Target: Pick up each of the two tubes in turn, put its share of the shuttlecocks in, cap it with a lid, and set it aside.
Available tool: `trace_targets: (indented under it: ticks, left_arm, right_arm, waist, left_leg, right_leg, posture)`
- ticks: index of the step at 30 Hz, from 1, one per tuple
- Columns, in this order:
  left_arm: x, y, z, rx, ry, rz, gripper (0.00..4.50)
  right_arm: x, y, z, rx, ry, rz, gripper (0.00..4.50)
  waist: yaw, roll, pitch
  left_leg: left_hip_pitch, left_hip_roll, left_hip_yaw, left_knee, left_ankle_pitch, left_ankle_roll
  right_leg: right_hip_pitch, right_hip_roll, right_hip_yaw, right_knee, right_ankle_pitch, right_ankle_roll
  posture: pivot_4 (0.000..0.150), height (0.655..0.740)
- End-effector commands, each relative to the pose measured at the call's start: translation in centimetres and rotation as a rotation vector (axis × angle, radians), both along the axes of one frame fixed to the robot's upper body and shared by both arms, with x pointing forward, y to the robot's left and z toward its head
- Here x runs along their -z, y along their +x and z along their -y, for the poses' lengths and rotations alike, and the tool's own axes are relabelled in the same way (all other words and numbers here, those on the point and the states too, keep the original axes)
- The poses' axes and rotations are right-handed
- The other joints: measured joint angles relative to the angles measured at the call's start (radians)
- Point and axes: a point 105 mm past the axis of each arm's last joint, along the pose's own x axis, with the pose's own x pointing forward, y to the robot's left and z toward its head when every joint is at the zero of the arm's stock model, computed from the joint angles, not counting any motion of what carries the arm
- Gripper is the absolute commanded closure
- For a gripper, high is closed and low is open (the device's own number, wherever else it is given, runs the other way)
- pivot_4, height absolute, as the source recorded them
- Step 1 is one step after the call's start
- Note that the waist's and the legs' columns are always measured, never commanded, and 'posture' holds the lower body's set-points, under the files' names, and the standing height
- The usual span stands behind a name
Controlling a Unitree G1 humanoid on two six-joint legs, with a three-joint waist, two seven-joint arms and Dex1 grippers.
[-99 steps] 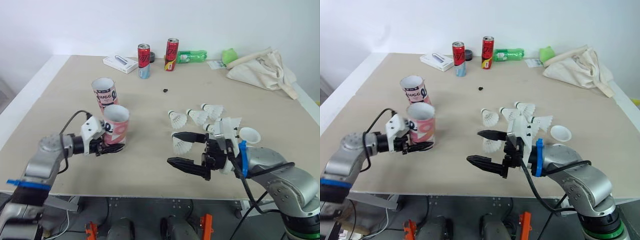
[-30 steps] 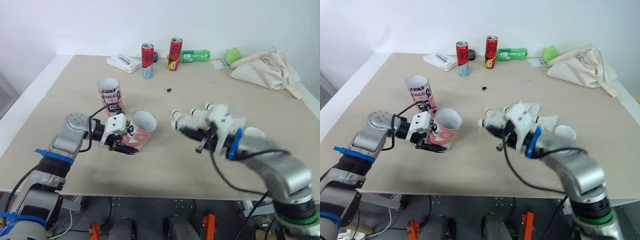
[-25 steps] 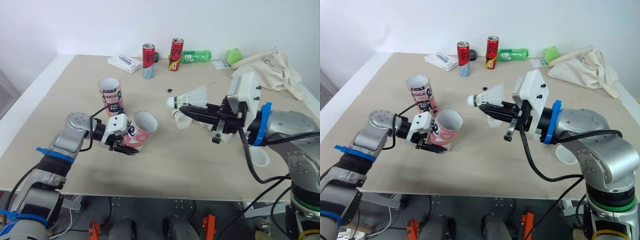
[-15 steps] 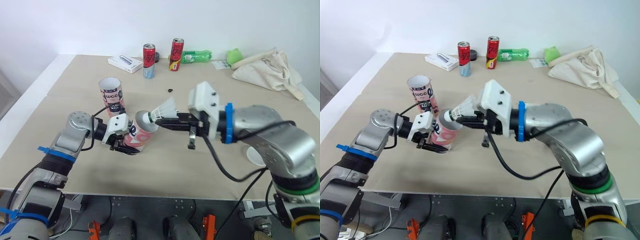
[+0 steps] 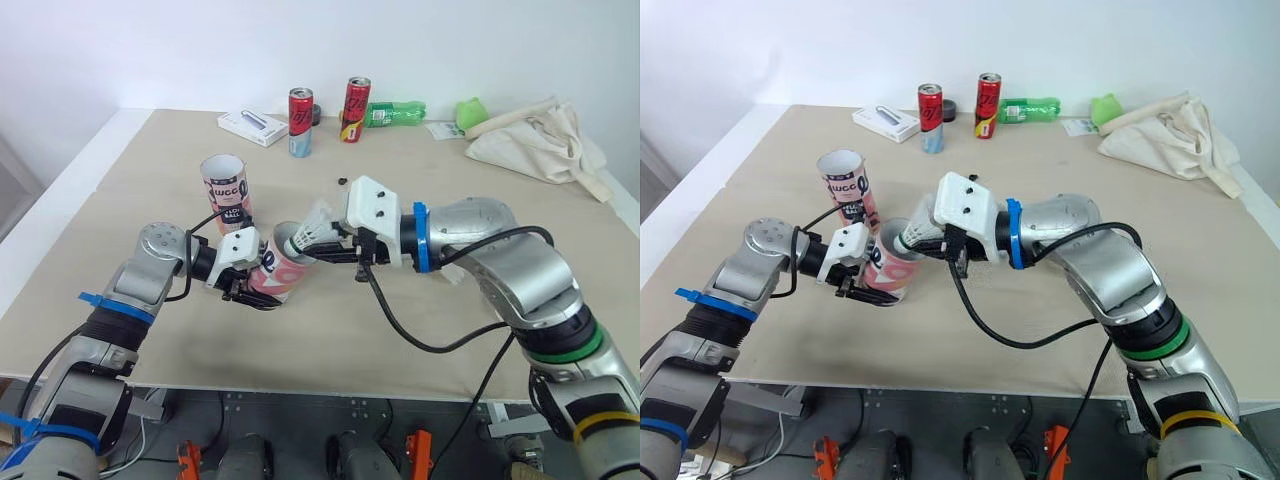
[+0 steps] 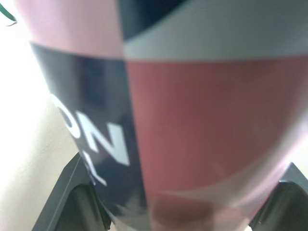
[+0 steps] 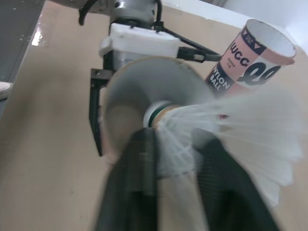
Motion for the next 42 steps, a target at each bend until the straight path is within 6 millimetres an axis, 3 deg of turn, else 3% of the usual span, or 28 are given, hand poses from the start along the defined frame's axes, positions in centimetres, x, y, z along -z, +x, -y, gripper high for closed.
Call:
trace_targets:
  ticks: [1, 3, 6, 9, 11, 15, 17, 21, 25, 29, 42]
  left_arm:
    - [0.6, -0.5, 0.9, 0.031, 0.003, -0.023, 1.72]
    - [0.7, -0.5, 0.9, 0.030, 0.001, -0.026, 1.72]
    - [0.9, -0.5, 1.0, 0.030, -0.001, -0.028, 1.72]
    - [0.8, -0.4, 1.1, 0.030, -0.009, -0.031, 1.72]
    - [0.8, -0.4, 1.1, 0.030, -0.009, -0.029, 1.72]
    - [0.8, -0.3, 1.1, 0.025, -0.016, -0.030, 1.72]
    - [0.8, -0.4, 1.1, 0.029, -0.014, -0.031, 1.72]
    - [0.9, -0.5, 1.0, 0.036, -0.006, -0.034, 1.72]
    - [1.0, -0.4, 1.1, 0.039, -0.003, -0.033, 1.72]
    - [0.9, -0.3, 1.2, 0.043, -0.005, -0.031, 1.72]
    - [0.9, -0.3, 0.6, 0.017, -0.008, -0.026, 1.72]
  right_arm:
    - [-2.4, -0.1, 0.8, 0.023, 0.091, -0.008, 1.59]
    - [-3.4, -0.9, 1.8, 0.010, 0.148, -0.034, 1.59]
    - [-4.3, -4.3, 3.9, -0.096, 0.207, -0.079, 1.59]
    - [-4.0, -6.8, 5.6, -0.124, 0.248, -0.118, 1.59]
    - [-3.6, -7.3, 6.3, -0.089, 0.281, -0.146, 1.59]
    - [-2.0, -6.5, 8.2, 0.080, 0.334, -0.199, 1.59]
    - [0.0, -5.4, 9.8, 0.224, 0.317, -0.202, 1.59]
    - [5.5, 0.7, 14.0, 0.726, 0.317, -0.242, 1.59]
    - [9.0, 3.3, 12.7, 0.863, 0.355, -0.330, 1.59]
    - [10.6, 5.0, 11.8, 0.931, 0.356, -0.330, 1.59]
    - [8.4, 6.2, 7.6, 0.792, 0.409, -0.313, 1.59]
  waist:
    - [0.004, 0.000, 0.000]
    - [0.007, 0.000, 0.000]
    - [0.025, 0.000, 0.000]
    - [0.025, 0.000, 0.000]
    - [0.023, 0.000, 0.000]
    - [0.023, 0.001, 0.000]
    - [0.024, 0.001, 0.000]
    - [0.020, 0.001, -0.001]
    - [0.019, 0.003, 0.000]
    - [0.020, 0.005, 0.000]
    - [0.018, 0.005, 0.000]
  left_leg:
    - [0.000, 0.000, 0.000, 0.000, 0.000, 0.000]
    - [-0.002, 0.000, -0.001, 0.001, 0.000, 0.000]
    - [-0.006, 0.000, -0.002, 0.004, -0.002, 0.003]
    - [-0.009, 0.000, -0.004, 0.006, -0.004, 0.006]
    - [-0.009, 0.000, -0.005, 0.006, -0.004, 0.006]
    - [-0.008, 0.000, -0.006, 0.007, -0.003, 0.006]
    - [-0.008, 0.000, -0.007, 0.007, -0.002, 0.006]
    - [-0.007, 0.000, -0.006, 0.008, -0.001, 0.006]
    - [-0.006, 0.000, -0.002, 0.008, 0.002, 0.006]
    - [-0.006, 0.000, -0.002, 0.008, 0.002, 0.006]
    - [-0.008, -0.001, -0.001, 0.008, 0.002, 0.007]
  right_leg:
    - [0.000, 0.000, 0.000, 0.000, 0.000, 0.000]
    - [0.000, -0.001, -0.002, 0.000, 0.000, 0.000]
    - [-0.001, -0.003, -0.004, -0.001, 0.000, 0.000]
    - [-0.001, -0.005, -0.006, -0.003, -0.001, 0.001]
    - [-0.001, -0.005, -0.006, -0.003, -0.001, 0.001]
    - [0.000, -0.004, -0.007, -0.002, 0.000, 0.000]
    - [0.001, -0.003, -0.007, -0.002, 0.000, 0.000]
    - [0.002, -0.003, -0.006, -0.002, 0.000, 0.001]
    - [0.001, -0.001, -0.004, -0.001, 0.002, 0.002]
    - [0.000, 0.003, -0.002, 0.000, 0.002, 0.002]
    - [-0.001, 0.003, -0.001, -0.001, 0.002, 0.004]
  posture:
    - [0.150, 0.7400]
    - [0.150, 0.7400]
    - [0.150, 0.7400]
    - [0.150, 0.7400]
    - [0.150, 0.7400]
    - [0.150, 0.7400]
    - [0.150, 0.7400]
    - [0.150, 0.7400]
    - [0.150, 0.7400]
    - [0.150, 0.7400]
    - [0.150, 0.7400]
